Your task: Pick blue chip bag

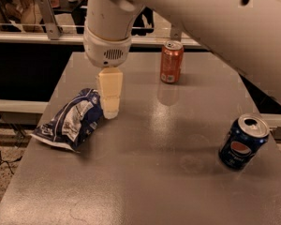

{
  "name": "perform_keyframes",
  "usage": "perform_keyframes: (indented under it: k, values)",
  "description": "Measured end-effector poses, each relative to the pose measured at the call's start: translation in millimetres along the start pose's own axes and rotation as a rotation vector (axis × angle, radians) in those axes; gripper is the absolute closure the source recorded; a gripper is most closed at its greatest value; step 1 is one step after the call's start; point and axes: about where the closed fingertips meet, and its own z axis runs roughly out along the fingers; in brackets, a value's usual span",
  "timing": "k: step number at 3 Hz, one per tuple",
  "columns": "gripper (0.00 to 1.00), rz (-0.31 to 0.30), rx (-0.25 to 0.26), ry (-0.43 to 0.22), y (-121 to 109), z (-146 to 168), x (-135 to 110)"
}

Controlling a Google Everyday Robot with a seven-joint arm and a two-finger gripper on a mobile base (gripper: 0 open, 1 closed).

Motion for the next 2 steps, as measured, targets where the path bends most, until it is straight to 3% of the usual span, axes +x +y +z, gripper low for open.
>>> perform_keyframes:
  k: [2]
  values:
    - [0.01, -0.139, -0.089, 0.063, 1, 63, -24]
